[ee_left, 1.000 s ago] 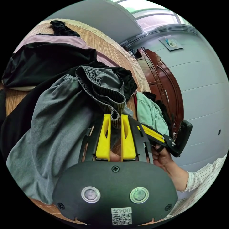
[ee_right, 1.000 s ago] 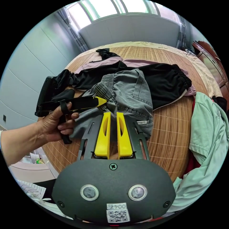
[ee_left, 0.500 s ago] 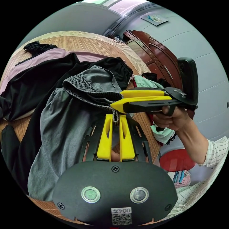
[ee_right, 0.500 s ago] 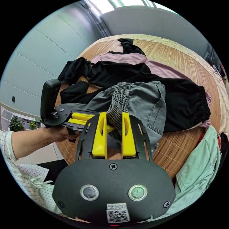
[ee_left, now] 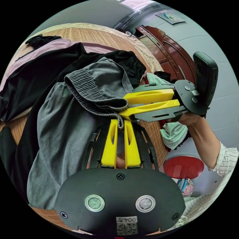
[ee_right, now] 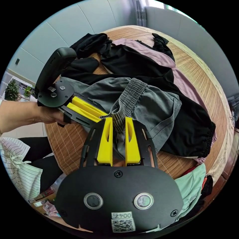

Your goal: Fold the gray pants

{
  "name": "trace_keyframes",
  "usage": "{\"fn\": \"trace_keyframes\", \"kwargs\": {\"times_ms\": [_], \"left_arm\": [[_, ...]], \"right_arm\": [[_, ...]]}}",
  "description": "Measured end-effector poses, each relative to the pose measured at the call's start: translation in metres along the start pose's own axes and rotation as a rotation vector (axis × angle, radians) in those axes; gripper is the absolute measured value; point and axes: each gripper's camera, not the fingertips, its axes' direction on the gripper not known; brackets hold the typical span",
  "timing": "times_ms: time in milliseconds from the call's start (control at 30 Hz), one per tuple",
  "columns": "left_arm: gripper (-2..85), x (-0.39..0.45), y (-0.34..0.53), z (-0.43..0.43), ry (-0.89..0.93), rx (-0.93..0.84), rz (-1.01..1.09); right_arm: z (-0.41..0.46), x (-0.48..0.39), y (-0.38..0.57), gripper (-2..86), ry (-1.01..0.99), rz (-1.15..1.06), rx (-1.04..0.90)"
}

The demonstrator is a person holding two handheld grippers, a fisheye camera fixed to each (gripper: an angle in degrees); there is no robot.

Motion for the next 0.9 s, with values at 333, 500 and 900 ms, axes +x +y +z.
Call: {"fn": "trace_keyframes", "kwargs": {"times_ms": [333, 500, 900], "left_arm": [[2.3, 0.02, 0.085, -0.073, -0.008, 0.094, -0.029], [2.2, 0.042, 0.148, -0.168, -0.021, 0.223, 0.026], [1.7, 0.078, 0.316, -0.479, 0.234, 0.498, 0.196]], "right_arm": [[-0.047, -0.007, 0.026, 4.1, 0.01, 0.24, 0.299], [-0.132, -0.037, 0.05, 3.8, 0.115, 0.307, 0.475], [-0.339, -0.116, 0.09, 3.4, -0.18, 0.449, 1.005]]}}
